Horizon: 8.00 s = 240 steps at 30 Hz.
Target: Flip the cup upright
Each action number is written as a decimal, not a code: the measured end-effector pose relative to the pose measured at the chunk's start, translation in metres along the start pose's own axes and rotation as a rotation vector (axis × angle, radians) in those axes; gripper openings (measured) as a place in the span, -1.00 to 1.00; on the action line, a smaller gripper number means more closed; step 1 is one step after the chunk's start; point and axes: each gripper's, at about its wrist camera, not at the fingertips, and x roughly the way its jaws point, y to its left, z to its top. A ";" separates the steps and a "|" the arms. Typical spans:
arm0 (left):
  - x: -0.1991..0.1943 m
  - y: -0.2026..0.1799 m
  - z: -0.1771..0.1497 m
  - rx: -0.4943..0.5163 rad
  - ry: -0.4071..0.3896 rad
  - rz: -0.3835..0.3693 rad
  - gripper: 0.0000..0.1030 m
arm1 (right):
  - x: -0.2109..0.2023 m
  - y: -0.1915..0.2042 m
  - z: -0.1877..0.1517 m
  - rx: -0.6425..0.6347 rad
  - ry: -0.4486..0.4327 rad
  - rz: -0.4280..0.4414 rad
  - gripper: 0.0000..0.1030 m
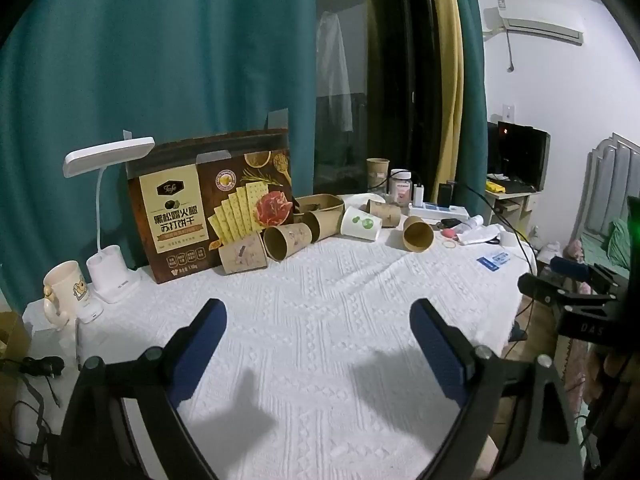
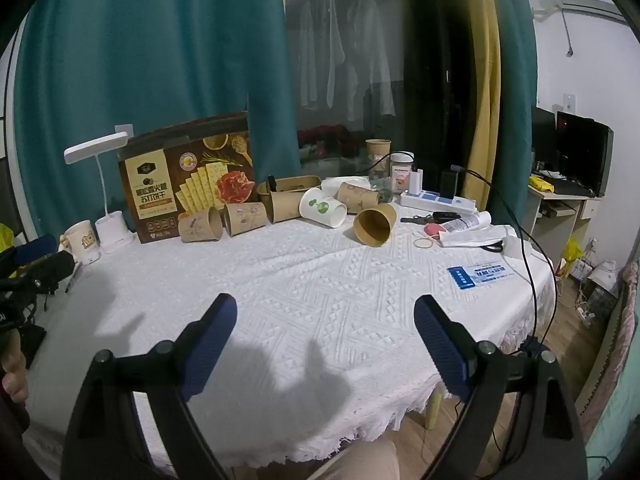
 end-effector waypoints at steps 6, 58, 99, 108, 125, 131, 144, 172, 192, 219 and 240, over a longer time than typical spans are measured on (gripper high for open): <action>-0.001 0.000 0.000 0.001 -0.004 0.001 0.81 | 0.001 -0.001 -0.001 0.002 0.000 0.002 0.72; -0.007 -0.006 0.013 0.002 -0.021 0.000 0.81 | -0.001 -0.006 0.000 0.004 0.002 0.004 0.72; 0.343 -0.029 0.072 0.677 0.298 0.008 0.81 | 0.204 -0.082 0.010 0.040 0.234 -0.104 0.72; 0.434 -0.053 0.081 0.873 0.318 0.069 0.63 | 0.232 -0.096 0.014 0.079 0.259 -0.099 0.73; 0.453 -0.056 0.090 0.968 0.314 0.098 0.22 | 0.206 -0.105 0.005 0.113 0.256 -0.115 0.73; 0.413 -0.052 0.125 0.897 0.250 0.071 0.22 | 0.189 -0.100 0.010 0.109 0.225 -0.114 0.73; 0.256 -0.064 0.106 0.889 0.216 -0.105 0.22 | 0.124 -0.074 0.008 0.088 0.160 -0.092 0.73; 0.133 -0.092 -0.037 1.043 0.405 -0.300 0.58 | 0.064 -0.036 -0.048 -0.006 0.256 0.121 0.73; 0.018 0.050 -0.064 -0.005 0.252 -0.148 0.58 | 0.138 0.140 0.000 -1.079 0.548 0.609 0.73; 0.038 0.110 -0.090 -0.259 0.230 -0.108 0.58 | 0.194 0.196 0.007 -1.208 0.769 0.546 0.21; 0.067 0.113 -0.082 -0.382 0.286 -0.073 0.58 | 0.204 0.089 0.010 0.018 0.259 0.518 0.21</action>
